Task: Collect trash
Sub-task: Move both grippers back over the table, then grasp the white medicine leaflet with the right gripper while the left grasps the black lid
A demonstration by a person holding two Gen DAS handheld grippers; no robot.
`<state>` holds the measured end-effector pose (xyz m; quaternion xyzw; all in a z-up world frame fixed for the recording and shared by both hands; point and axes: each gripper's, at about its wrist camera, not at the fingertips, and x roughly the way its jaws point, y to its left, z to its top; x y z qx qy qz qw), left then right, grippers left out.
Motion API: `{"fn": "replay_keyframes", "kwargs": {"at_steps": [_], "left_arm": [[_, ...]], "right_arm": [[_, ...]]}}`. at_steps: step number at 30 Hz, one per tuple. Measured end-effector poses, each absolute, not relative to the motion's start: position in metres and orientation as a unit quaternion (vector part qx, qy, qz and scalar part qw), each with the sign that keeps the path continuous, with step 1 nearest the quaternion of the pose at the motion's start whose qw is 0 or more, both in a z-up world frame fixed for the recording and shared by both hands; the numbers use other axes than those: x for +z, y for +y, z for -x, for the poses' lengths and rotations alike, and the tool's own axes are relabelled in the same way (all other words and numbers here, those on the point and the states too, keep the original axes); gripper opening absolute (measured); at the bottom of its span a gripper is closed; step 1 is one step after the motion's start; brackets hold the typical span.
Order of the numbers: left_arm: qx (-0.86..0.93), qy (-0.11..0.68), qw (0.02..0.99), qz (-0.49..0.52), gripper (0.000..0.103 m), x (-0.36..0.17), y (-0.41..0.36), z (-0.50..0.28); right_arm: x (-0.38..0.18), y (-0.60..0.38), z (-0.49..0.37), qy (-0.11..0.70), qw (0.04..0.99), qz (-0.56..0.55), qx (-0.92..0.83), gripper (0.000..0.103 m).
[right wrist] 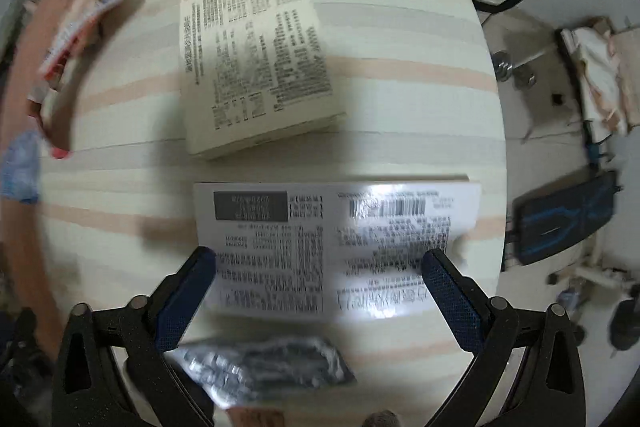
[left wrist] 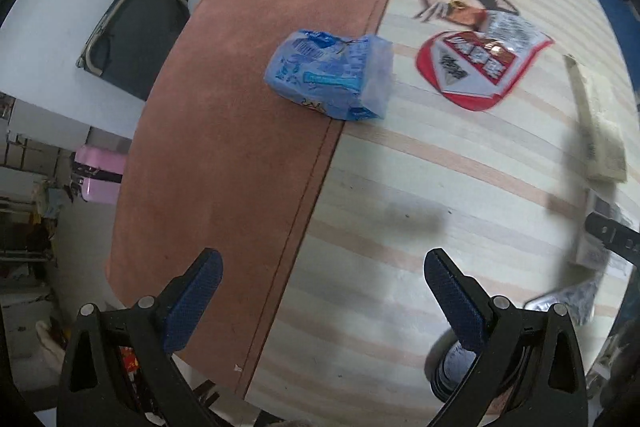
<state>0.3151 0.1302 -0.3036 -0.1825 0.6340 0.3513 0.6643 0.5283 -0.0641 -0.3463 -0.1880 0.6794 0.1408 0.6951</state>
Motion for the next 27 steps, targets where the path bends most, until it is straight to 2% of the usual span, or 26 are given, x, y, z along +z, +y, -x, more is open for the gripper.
{"fn": "replay_keyframes", "kwargs": {"at_steps": [4,7,11,14,16,22,23,24,25,27], "left_arm": [[0.361,0.632,0.657,0.198,0.103,-0.305,0.145,-0.315],[0.368,0.626,0.658,0.199,0.103,-0.301,0.152,-0.314],[0.374,0.622,0.662,0.187,0.103,-0.299,0.136,-0.315],[0.361,0.63,0.662,0.185,0.103,-0.311,0.117,-0.323],[0.349,0.641,0.659,0.182,0.103,-0.32,0.103,-0.329],[0.335,0.653,0.658,0.172,0.103,-0.329,0.091,-0.33],[0.336,0.652,0.658,0.172,0.103,-0.328,0.092,-0.329],[0.336,0.651,0.658,0.173,0.103,-0.327,0.093,-0.328],[0.337,0.651,0.658,0.172,0.103,-0.326,0.094,-0.327],[0.343,0.649,0.659,0.164,0.103,-0.325,0.095,-0.324]], "right_arm": [[-0.348,-0.057,-0.535,0.693,0.681,0.191,0.139,0.103],[-0.332,-0.052,-0.529,0.682,0.666,0.212,0.216,0.103],[-0.319,-0.04,-0.506,0.613,0.638,0.377,0.274,0.103],[-0.341,-0.035,-0.495,0.592,0.584,0.48,0.279,0.103],[-0.352,-0.036,-0.494,0.576,0.576,0.511,0.274,0.103],[-0.354,-0.036,-0.536,0.627,0.596,0.412,0.285,0.102],[-0.353,-0.04,-0.544,0.649,0.596,0.376,0.286,0.099],[-0.351,-0.04,-0.545,0.653,0.592,0.367,0.295,0.089],[-0.347,-0.04,-0.54,0.644,0.587,0.382,0.308,0.086],[-0.343,-0.042,-0.523,0.618,0.569,0.436,0.323,0.087]]}}
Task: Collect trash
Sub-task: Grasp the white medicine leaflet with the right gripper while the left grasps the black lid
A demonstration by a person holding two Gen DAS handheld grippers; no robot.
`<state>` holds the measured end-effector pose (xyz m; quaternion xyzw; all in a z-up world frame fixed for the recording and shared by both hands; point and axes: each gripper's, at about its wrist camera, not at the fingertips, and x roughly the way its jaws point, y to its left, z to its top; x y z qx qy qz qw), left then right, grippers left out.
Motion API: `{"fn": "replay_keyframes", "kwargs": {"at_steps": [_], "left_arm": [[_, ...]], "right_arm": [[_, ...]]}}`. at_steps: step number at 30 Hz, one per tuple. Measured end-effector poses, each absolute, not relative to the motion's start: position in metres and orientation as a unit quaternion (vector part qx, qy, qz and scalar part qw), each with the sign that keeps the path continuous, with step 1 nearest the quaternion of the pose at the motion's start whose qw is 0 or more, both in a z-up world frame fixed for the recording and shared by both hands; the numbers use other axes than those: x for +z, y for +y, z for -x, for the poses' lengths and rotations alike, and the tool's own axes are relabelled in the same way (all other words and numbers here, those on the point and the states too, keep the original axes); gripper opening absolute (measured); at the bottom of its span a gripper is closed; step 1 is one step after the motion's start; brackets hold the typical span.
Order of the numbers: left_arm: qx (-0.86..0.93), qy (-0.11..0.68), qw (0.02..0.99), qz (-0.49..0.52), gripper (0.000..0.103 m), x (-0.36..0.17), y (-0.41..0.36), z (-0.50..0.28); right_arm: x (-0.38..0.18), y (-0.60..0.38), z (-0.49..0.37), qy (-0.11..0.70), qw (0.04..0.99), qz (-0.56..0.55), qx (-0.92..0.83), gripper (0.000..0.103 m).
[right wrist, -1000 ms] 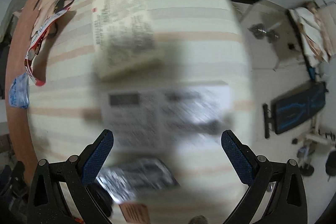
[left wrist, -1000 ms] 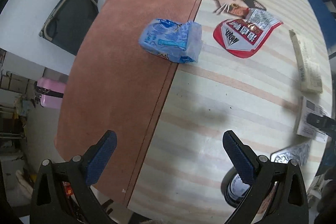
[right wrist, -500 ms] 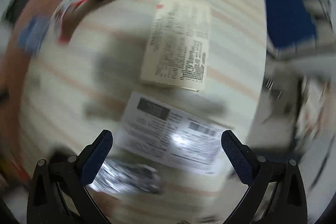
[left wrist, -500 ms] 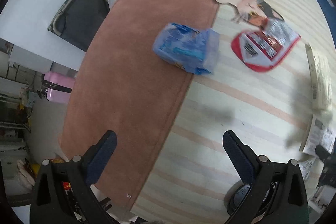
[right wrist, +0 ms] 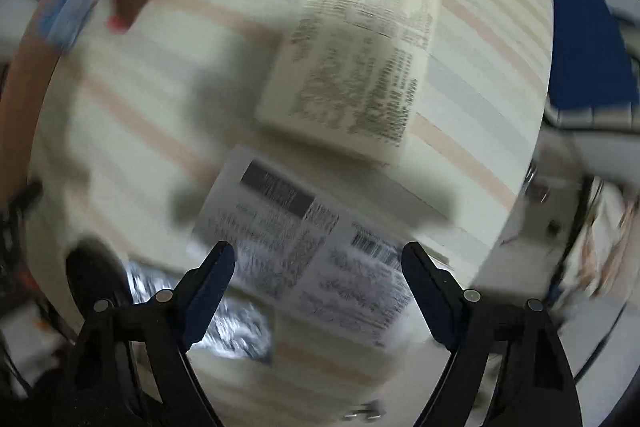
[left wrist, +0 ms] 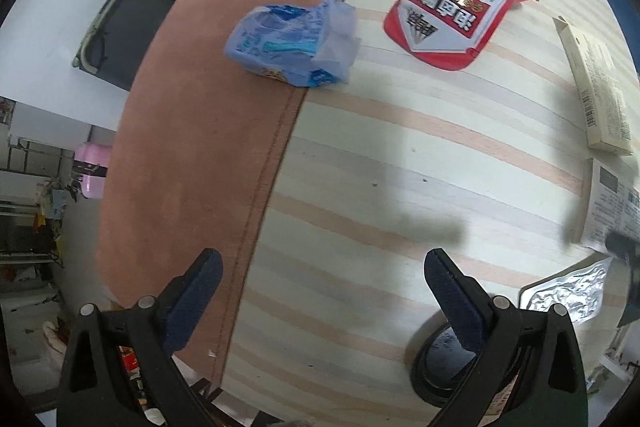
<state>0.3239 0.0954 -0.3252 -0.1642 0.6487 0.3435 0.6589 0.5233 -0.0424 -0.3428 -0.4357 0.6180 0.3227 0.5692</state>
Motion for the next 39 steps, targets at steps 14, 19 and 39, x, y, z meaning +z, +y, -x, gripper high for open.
{"fn": "replay_keyframes", "kwargs": {"at_steps": [14,19,39], "left_arm": [[0.329,0.654,0.667,0.139,0.103,-0.325,0.078,-0.33],[0.324,0.658,0.665,0.139,0.103,-0.329,0.077,-0.33],[0.33,0.659,0.664,0.126,0.103,-0.33,0.079,-0.328]], "right_arm": [[-0.355,-0.035,-0.544,0.597,0.546,0.479,0.341,0.099],[-0.371,-0.043,-0.537,0.568,0.56,0.516,0.313,0.103],[-0.345,-0.062,-0.578,0.629,0.579,0.404,0.325,0.098]]}}
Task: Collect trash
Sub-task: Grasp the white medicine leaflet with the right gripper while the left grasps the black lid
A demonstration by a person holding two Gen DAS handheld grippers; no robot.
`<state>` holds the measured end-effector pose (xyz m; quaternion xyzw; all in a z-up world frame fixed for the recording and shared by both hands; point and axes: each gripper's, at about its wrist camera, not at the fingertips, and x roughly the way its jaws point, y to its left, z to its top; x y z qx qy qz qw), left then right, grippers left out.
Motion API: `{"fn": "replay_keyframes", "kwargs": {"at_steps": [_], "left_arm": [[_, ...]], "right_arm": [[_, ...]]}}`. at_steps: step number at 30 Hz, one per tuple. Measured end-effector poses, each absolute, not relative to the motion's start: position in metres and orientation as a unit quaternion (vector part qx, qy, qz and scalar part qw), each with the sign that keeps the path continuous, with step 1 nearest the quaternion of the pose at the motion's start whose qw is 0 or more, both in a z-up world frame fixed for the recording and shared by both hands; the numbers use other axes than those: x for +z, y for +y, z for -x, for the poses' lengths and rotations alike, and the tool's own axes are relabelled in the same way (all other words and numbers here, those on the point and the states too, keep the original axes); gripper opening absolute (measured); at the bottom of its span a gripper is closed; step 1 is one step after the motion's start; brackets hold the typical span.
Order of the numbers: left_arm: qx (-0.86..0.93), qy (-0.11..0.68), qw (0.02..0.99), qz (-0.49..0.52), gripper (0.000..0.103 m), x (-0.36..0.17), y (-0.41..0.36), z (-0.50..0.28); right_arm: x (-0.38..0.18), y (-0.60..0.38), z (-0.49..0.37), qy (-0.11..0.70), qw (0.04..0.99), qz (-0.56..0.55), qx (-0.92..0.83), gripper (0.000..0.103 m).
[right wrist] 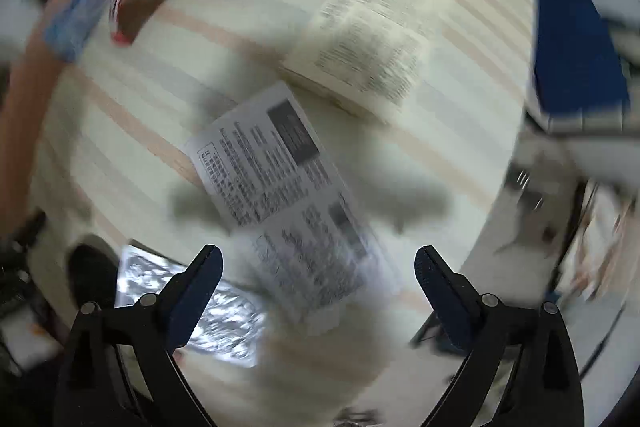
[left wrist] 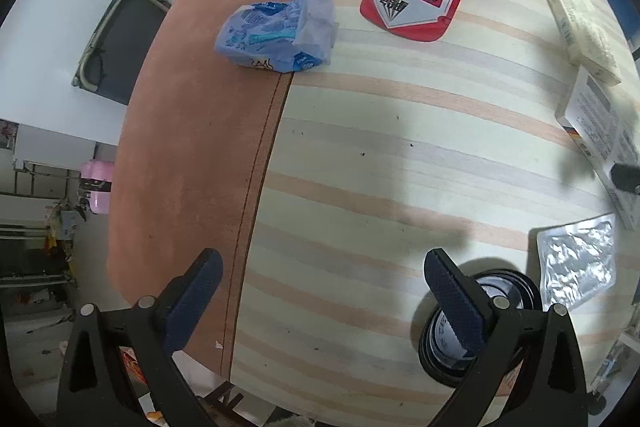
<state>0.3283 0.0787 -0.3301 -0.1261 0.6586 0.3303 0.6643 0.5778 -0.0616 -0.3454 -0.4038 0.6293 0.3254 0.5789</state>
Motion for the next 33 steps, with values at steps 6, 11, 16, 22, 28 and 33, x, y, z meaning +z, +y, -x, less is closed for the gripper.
{"fn": "replay_keyframes", "kwargs": {"at_steps": [6,11,16,22,28,33], "left_arm": [[0.33,0.655,0.669,0.122,0.103,-0.329,0.078,-0.333],[0.291,0.66,0.676,0.146,0.103,-0.324,0.073,-0.325],[0.185,0.676,0.689,0.185,0.103,-0.322,0.041,-0.313],[0.119,0.703,0.677,0.181,0.103,-0.343,-0.002,-0.317],[0.113,0.718,0.672,0.144,0.102,-0.365,-0.026,-0.335],[0.123,0.718,0.67,0.143,0.091,-0.376,-0.02,-0.337]], "right_arm": [[-0.364,-0.051,-0.592,0.658,0.567,0.386,0.311,0.092],[-0.353,-0.11,-0.614,0.686,0.605,0.304,0.266,0.088],[-0.329,-0.174,-0.614,0.692,0.649,0.219,0.227,0.085],[-0.333,-0.242,-0.564,0.698,0.673,0.17,0.176,0.084],[-0.365,-0.262,-0.507,0.721,0.672,0.116,0.125,0.084],[-0.39,-0.263,-0.501,0.741,0.65,0.118,0.12,0.084]]}}
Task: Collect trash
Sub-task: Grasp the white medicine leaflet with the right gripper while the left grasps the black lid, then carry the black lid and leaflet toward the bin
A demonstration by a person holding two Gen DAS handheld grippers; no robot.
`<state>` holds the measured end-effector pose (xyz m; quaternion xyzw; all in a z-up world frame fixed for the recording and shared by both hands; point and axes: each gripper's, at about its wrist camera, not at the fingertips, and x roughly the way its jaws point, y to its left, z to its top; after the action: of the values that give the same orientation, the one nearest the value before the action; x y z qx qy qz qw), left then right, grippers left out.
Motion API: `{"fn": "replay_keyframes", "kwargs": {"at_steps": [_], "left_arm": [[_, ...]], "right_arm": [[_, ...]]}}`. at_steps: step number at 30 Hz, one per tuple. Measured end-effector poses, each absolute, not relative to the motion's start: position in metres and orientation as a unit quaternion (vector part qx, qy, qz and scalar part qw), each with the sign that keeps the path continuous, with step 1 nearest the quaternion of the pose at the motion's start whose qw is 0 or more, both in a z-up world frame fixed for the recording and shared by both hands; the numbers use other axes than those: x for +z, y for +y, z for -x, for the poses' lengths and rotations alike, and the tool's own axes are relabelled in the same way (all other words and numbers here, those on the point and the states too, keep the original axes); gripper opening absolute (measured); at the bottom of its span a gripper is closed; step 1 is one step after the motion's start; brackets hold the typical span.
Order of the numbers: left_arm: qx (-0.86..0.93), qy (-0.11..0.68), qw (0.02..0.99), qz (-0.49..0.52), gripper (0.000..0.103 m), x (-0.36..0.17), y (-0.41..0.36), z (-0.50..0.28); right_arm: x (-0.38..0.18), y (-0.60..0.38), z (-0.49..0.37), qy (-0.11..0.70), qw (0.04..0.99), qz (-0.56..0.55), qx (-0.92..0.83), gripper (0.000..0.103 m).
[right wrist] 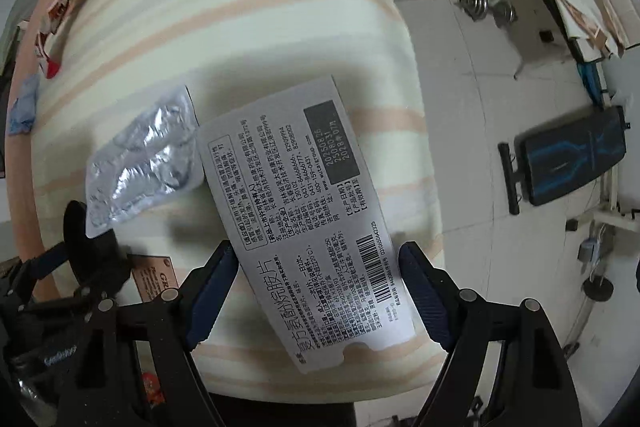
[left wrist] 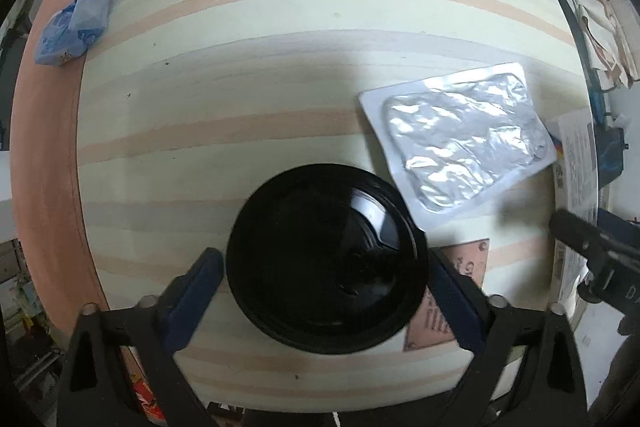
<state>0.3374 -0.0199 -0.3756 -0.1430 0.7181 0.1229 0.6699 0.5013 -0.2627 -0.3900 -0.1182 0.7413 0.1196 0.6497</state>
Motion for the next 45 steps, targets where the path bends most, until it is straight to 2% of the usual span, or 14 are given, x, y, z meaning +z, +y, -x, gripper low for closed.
{"fn": "replay_keyframes", "kwargs": {"at_steps": [6,9,28,34,39,41,45], "left_arm": [[0.128,0.704,0.684,0.143,0.085,-0.37,-0.018,-0.327],[0.139,0.698,0.689,0.14,0.085,-0.366,-0.018,-0.322],[0.176,0.652,0.721,0.156,0.085,-0.323,-0.032,-0.242],[0.154,0.613,0.758,0.163,0.085,-0.299,-0.027,-0.19],[0.118,0.599,0.776,0.159,0.085,-0.279,0.015,-0.139],[0.105,0.604,0.774,0.155,0.085,-0.279,0.034,-0.114],[0.084,0.63,0.753,0.17,0.085,-0.313,0.034,-0.065]], "right_arm": [[-0.39,-0.242,-0.478,0.724,0.661,0.157,0.118,0.087],[-0.381,-0.233,-0.465,0.703,0.678,0.169,0.13,0.078],[-0.343,-0.229,-0.39,0.699,0.693,0.06,0.162,0.078],[-0.311,-0.215,-0.32,0.674,0.718,0.028,0.172,0.077],[-0.288,-0.205,-0.235,0.668,0.726,-0.006,0.163,0.077],[-0.293,-0.205,-0.197,0.673,0.723,-0.016,0.156,0.077],[-0.324,-0.211,-0.14,0.699,0.702,-0.03,0.137,0.077]]}}
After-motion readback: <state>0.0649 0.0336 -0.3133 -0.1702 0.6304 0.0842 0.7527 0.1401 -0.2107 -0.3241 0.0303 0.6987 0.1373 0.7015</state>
